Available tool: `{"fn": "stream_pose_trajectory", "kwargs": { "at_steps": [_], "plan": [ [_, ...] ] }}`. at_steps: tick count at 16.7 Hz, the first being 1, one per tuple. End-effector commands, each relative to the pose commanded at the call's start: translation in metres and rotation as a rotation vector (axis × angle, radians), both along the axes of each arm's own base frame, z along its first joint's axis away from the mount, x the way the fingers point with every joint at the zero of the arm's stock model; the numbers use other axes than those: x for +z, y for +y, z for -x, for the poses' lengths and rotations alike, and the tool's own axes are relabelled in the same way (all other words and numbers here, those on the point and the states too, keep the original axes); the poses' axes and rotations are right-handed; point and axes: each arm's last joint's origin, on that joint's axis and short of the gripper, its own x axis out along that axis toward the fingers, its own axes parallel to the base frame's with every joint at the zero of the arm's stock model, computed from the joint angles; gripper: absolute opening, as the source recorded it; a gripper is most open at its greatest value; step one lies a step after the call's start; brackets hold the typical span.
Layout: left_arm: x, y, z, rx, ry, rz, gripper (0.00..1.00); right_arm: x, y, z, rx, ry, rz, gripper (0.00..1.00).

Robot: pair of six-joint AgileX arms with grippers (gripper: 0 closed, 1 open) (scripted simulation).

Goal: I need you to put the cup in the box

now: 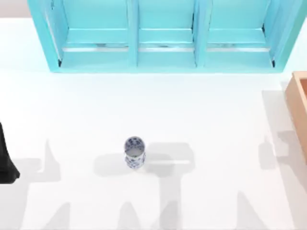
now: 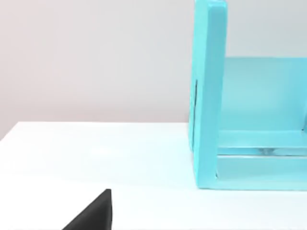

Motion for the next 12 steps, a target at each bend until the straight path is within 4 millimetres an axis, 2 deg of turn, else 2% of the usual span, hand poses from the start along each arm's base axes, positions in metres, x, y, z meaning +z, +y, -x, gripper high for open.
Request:
{"fn": "stream_pose_trajectory", "kwargs": {
  "at_steps": [3, 6, 9, 12],
  "plan": [
    [0.000, 0.000, 0.000, 0.000, 0.000, 0.000, 1.00, 0.025, 0.025, -0.030, 0.051, 0.261, -0.021, 1.00],
    [0.000, 0.000, 0.000, 0.000, 0.000, 0.000, 1.00, 0.040, 0.063, -0.067, 0.073, 0.535, 0.005, 1.00],
    [0.000, 0.000, 0.000, 0.000, 0.000, 0.000, 1.00, 0.043, 0.114, -0.106, 0.063, 0.777, 0.075, 1.00],
    [0.000, 0.000, 0.000, 0.000, 0.000, 0.000, 1.00, 0.034, 0.175, -0.138, 0.030, 0.954, 0.166, 1.00]
  ]
}}
